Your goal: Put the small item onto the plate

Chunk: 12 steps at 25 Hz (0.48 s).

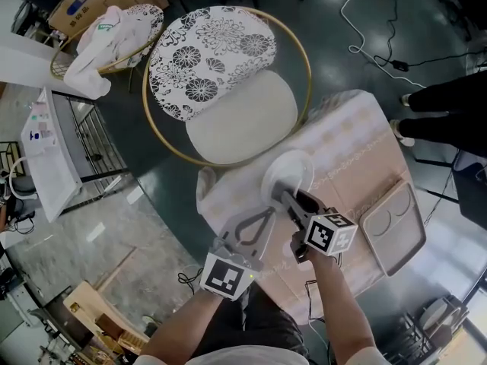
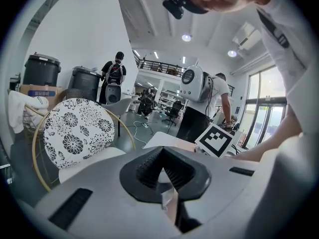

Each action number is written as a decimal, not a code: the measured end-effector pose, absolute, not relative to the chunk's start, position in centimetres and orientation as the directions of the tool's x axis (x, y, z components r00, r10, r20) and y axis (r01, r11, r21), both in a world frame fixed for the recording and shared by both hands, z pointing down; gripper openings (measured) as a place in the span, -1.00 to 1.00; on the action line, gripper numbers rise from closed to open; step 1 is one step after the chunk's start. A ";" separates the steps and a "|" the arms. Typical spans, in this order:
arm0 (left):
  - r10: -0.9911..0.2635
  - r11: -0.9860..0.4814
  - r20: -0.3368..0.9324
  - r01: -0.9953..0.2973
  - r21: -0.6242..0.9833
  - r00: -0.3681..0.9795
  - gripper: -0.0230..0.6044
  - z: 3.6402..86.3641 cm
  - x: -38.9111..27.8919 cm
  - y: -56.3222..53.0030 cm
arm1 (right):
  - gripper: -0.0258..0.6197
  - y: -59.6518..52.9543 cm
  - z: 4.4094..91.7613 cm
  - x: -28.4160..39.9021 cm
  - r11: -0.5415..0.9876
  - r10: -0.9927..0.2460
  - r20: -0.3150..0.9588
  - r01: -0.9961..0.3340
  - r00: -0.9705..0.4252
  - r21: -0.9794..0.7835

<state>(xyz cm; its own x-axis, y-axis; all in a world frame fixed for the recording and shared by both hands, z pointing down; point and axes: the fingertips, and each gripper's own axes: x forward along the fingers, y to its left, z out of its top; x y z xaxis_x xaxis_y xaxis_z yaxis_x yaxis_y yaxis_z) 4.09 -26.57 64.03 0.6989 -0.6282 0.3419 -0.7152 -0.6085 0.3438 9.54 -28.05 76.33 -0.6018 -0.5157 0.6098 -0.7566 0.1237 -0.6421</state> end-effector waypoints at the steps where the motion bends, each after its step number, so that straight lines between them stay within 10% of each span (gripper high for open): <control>1: -0.628 -0.609 0.342 -0.715 0.343 0.699 -0.91 64.1 4.1 -26.7 | -0.61 -28.2 76.3 9.5 0.138 -0.513 0.615 -0.765 -0.599 -0.629; 12: -0.628 -0.603 0.348 -0.718 0.348 0.696 -0.91 64.5 3.7 -27.0 | -0.41 -29.2 77.1 10.0 0.315 -0.510 0.735 -0.892 -0.447 -0.325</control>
